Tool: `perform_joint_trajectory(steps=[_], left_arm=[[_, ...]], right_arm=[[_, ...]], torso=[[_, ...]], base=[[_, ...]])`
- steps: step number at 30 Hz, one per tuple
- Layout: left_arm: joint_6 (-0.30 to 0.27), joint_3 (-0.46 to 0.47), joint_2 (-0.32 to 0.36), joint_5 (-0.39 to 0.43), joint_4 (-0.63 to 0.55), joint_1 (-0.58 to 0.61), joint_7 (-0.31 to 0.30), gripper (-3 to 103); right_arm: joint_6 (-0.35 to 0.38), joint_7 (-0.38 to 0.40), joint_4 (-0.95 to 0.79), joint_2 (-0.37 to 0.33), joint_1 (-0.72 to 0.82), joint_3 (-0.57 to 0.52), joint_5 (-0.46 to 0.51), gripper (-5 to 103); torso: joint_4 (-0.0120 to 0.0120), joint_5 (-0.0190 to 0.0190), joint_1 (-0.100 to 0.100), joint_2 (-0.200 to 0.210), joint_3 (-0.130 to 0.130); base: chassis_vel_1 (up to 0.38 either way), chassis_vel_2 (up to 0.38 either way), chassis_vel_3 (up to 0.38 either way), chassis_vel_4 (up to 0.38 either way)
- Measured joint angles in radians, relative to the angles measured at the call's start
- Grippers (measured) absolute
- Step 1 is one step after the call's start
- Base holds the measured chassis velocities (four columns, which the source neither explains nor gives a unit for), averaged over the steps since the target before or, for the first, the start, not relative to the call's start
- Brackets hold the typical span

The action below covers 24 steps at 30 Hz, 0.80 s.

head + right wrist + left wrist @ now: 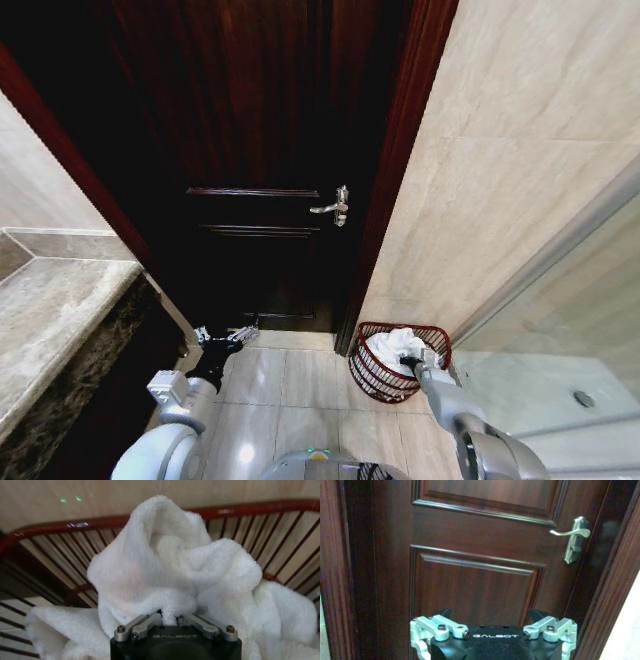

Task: Discard the used towel into the hamper.

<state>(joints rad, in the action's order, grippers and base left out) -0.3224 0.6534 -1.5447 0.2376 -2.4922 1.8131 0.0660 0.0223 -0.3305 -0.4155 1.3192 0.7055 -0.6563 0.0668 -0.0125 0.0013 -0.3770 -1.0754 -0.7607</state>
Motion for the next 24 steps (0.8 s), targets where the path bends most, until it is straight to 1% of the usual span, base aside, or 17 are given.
perform_joint_trajectory(steps=[1,4,5,8,9,11,12,13,14,16,17,19,21,22,24], left_arm=[[0.0,0.0,0.0,0.0,0.0,0.0,0.0,100],[0.0,0.0,0.0,0.0,0.0,0.0,0.0,100],[0.0,0.0,0.0,0.0,0.0,0.0,0.0,100],[0.0,0.0,0.0,0.0,0.0,0.0,0.0,100],[0.0,0.0,0.0,0.0,0.0,0.0,0.0,100],[0.0,0.0,0.0,0.0,0.0,0.0,0.0,100],[0.0,0.0,0.0,0.0,0.0,0.0,0.0,100],[0.0,0.0,0.0,0.0,0.0,0.0,0.0,100],[0.0,0.0,0.0,0.0,0.0,0.0,0.0,100],[0.0,0.0,0.0,0.0,0.0,0.0,0.0,100],[0.0,0.0,0.0,0.0,0.0,0.0,0.0,100],[0.0,0.0,0.0,0.0,0.0,0.0,0.0,100],[0.0,0.0,0.0,0.0,0.0,0.0,0.0,100],[0.0,0.0,0.0,0.0,0.0,0.0,0.0,100],[0.0,0.0,0.0,0.0,0.0,0.0,0.0,100]], right_arm=[[0.0,0.0,0.0,0.0,0.0,0.0,0.0,3],[0.036,-0.016,-0.238,-0.044,0.138,0.085,0.121,19],[0.036,-0.016,-0.238,-0.044,0.138,0.085,0.121,19],[0.064,-0.018,-0.392,-0.079,0.234,0.116,0.18,35],[0.064,-0.018,-0.392,-0.079,0.234,0.116,0.18,35],[0.082,-0.015,-0.48,-0.096,0.29,0.12,0.206,46],[0.088,-0.013,-0.51,-0.101,0.308,0.12,0.215,46],[0.092,-0.011,-0.545,-0.108,0.329,0.12,0.223,51],[0.092,-0.011,-0.545,-0.108,0.329,0.12,0.223,51],[0.097,-0.009,-0.627,-0.124,0.377,0.112,0.236,62],[0.097,-0.009,-0.627,-0.124,0.377,0.112,0.236,62],[0.097,-0.007,-0.698,-0.138,0.422,0.096,0.244,73],[0.09,-0.002,-0.765,-0.145,0.465,0.077,0.259,84],[0.09,-0.002,-0.765,-0.145,0.465,0.077,0.259,84],[0.057,0.001,-0.858,-0.146,0.527,0.045,0.279,95]], torso=[[0.0,0.0,0.0,0.0,0.0],[0.0,-0.0004,-0.001,-0.002,-0.001],[0.0,-0.0004,-0.001,-0.002,-0.001],[0.0001,-0.0005,-0.001,-0.003,-0.001],[0.0001,-0.0005,-0.001,-0.003,-0.001],[0.0002,-0.0009,-0.001,-0.004,-0.001],[0.0001,-0.0009,-0.001,-0.004,-0.002],[0.0001,-0.0009,-0.002,-0.004,-0.002],[0.0001,-0.0009,-0.002,-0.004,-0.002],[0.0001,-0.0013,-0.002,-0.005,-0.002],[0.0001,-0.0013,-0.002,-0.005,-0.002],[-0.0001,-0.0014,-0.002,-0.005,-0.002],[0.0003,-0.0012,-0.002,-0.006,-0.003],[0.0003,-0.0012,-0.002,-0.006,-0.003],[0.0003,-0.0014,-0.002,-0.006,-0.003]], base=[[0.0,0.0,0.0,0.0],[0.0,0.0,0.0,0.0],[0.0,0.0,0.0,0.0],[0.0,0.0,0.0,0.0],[0.0,0.0,0.0,0.0],[0.0,0.0,0.0,0.0],[0.0,0.0,0.0,0.0],[0.0,0.0,0.0,0.0],[0.0,0.0,0.0,0.0],[0.0,0.0,0.0,0.0],[0.0,0.0,0.0,0.0],[0.0,0.0,0.0,0.0],[0.0,0.0,0.0,0.0],[0.0,0.0,0.0,0.0],[0.0,0.0,0.0,0.0]])
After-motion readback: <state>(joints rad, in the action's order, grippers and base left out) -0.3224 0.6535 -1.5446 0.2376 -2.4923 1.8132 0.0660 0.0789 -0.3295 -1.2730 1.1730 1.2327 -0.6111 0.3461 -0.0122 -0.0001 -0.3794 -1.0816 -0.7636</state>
